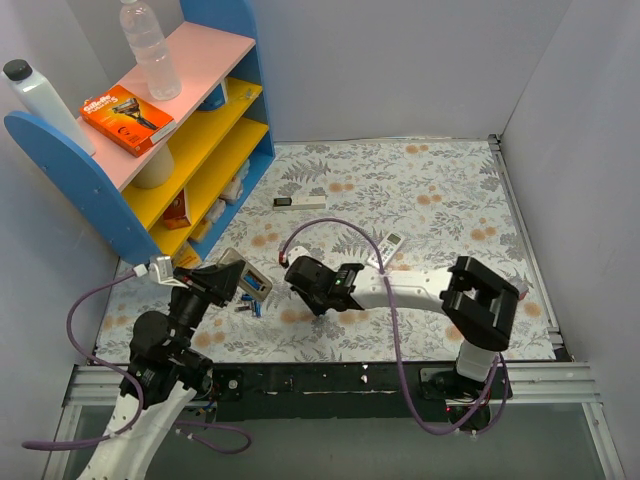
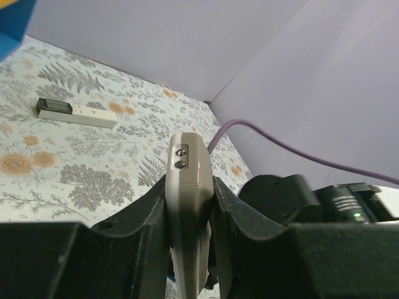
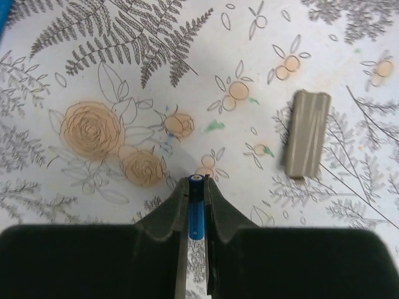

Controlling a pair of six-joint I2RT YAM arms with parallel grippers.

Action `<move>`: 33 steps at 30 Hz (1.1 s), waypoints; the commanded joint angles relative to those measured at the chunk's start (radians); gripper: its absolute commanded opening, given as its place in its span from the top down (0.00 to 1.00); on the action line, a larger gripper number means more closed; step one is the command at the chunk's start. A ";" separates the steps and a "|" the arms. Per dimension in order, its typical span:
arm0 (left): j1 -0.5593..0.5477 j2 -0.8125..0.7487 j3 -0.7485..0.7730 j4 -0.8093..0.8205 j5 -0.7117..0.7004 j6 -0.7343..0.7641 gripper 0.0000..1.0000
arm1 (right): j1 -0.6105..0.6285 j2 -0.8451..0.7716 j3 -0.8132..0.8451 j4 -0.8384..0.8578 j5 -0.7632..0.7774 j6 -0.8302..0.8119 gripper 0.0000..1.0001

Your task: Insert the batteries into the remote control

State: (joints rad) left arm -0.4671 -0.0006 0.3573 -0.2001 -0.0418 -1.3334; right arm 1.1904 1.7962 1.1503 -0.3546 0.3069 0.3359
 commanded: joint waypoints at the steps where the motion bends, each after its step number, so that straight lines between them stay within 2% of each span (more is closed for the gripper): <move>1: -0.002 0.030 -0.046 0.116 0.051 -0.065 1.00 | -0.003 -0.184 -0.073 0.134 0.072 -0.018 0.99; 6: -0.002 0.077 -0.087 0.200 0.121 -0.108 1.00 | -0.003 -0.397 -0.184 0.273 0.127 -0.054 0.99; 8: -0.001 0.103 -0.107 0.249 0.147 -0.121 1.00 | -0.005 -0.464 -0.251 0.382 0.127 -0.083 0.99; 14: -0.001 0.198 -0.149 0.387 0.220 -0.159 1.00 | -0.005 -0.711 -0.406 0.673 0.002 -0.146 0.99; 24: -0.001 0.355 -0.187 0.619 0.307 -0.222 1.00 | 0.000 -0.761 -0.501 0.989 -0.218 -0.173 0.99; 33: -0.001 0.399 -0.196 0.689 0.347 -0.239 1.00 | 0.003 -0.675 -0.515 1.120 -0.296 -0.187 0.99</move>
State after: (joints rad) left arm -0.4671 0.3836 0.1646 0.4084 0.2676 -1.5604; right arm 1.1889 1.0920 0.6384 0.6300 0.0586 0.1738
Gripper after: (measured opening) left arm 0.268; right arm 0.163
